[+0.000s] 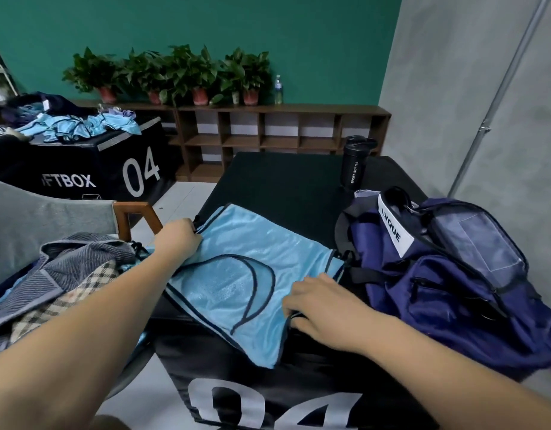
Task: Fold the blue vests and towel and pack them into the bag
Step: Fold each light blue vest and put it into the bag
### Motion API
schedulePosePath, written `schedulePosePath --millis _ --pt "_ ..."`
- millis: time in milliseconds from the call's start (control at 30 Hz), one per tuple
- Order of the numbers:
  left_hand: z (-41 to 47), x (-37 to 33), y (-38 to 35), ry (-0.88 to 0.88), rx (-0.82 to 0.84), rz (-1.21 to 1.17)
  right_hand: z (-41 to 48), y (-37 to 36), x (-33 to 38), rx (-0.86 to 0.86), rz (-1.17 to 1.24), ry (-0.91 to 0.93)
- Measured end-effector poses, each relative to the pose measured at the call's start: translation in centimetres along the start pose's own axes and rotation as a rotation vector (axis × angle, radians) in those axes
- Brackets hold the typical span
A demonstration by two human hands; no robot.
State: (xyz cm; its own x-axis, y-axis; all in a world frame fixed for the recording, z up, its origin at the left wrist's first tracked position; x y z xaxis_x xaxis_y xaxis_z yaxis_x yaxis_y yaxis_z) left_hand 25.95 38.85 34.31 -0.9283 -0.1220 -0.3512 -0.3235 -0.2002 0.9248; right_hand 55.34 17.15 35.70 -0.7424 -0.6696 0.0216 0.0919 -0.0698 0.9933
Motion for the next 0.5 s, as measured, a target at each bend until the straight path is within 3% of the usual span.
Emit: schedulePosePath --millis 300,500 --pt "5.0 -6.4 -2.6 -0.079 -0.074 0.112 2.6 -1.0 5.8 -0.159 0.008 0.053" --pt "5.6 -9.2 -4.3 -0.040 -0.027 -0.017 4.0 -2.1 8.4 -0.178 -0.021 0.067"
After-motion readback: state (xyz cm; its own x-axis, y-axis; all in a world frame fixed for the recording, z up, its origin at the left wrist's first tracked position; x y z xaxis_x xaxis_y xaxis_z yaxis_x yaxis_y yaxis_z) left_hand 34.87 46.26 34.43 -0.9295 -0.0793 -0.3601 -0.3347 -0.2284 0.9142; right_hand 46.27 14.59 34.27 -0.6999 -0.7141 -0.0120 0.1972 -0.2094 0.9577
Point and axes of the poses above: each hand's wrist, its own z-axis towards the middle knuckle, its own y-axis out of the back of the hand, x = y × z, the point moved 9 cm from there along z, towards the middle knuckle, and after that the axes turned 4 degrees about -z, right-handed, at the moved point
